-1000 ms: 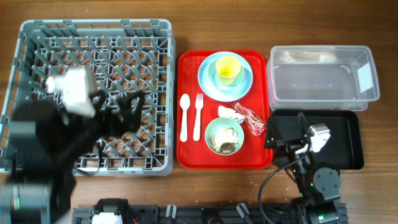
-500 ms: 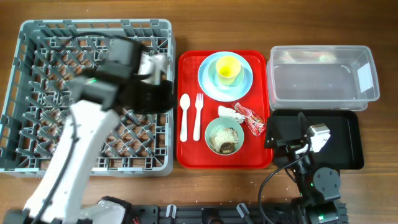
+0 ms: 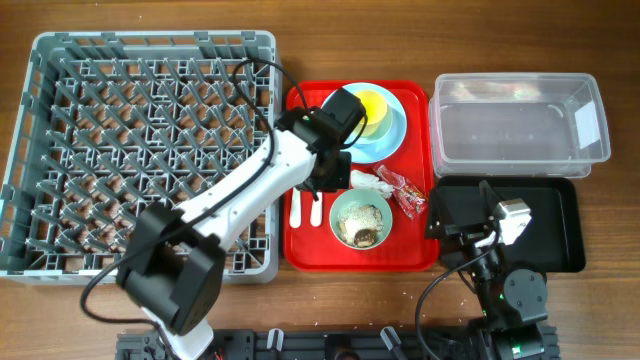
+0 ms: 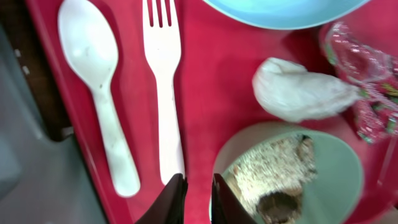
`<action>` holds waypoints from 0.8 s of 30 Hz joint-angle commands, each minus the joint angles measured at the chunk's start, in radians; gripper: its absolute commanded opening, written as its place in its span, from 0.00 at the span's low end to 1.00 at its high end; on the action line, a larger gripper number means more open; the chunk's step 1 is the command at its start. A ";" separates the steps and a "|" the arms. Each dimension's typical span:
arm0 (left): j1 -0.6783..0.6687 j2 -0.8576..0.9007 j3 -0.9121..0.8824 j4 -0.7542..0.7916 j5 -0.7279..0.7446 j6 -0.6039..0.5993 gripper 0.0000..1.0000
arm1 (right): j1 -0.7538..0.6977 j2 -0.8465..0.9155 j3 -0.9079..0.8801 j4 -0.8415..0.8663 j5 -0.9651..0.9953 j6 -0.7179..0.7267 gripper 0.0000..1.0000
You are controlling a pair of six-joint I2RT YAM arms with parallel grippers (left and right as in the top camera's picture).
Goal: Sort waste into correct bins and load items into the dishwasher rack
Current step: 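Grasp the white plastic fork with the left gripper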
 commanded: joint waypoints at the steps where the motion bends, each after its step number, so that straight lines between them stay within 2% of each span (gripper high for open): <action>1: -0.007 0.065 0.005 0.009 -0.067 -0.018 0.17 | -0.002 -0.003 -0.001 0.006 0.009 -0.006 1.00; 13: -0.006 0.196 0.002 0.076 -0.100 -0.018 0.16 | -0.002 -0.003 -0.001 0.006 0.009 -0.006 1.00; 17: -0.006 0.197 -0.019 0.134 -0.119 -0.018 0.18 | -0.002 -0.003 -0.001 0.006 0.009 -0.006 1.00; 24: -0.006 0.197 -0.020 0.139 -0.168 -0.018 0.19 | -0.002 -0.003 -0.001 0.006 0.009 -0.006 1.00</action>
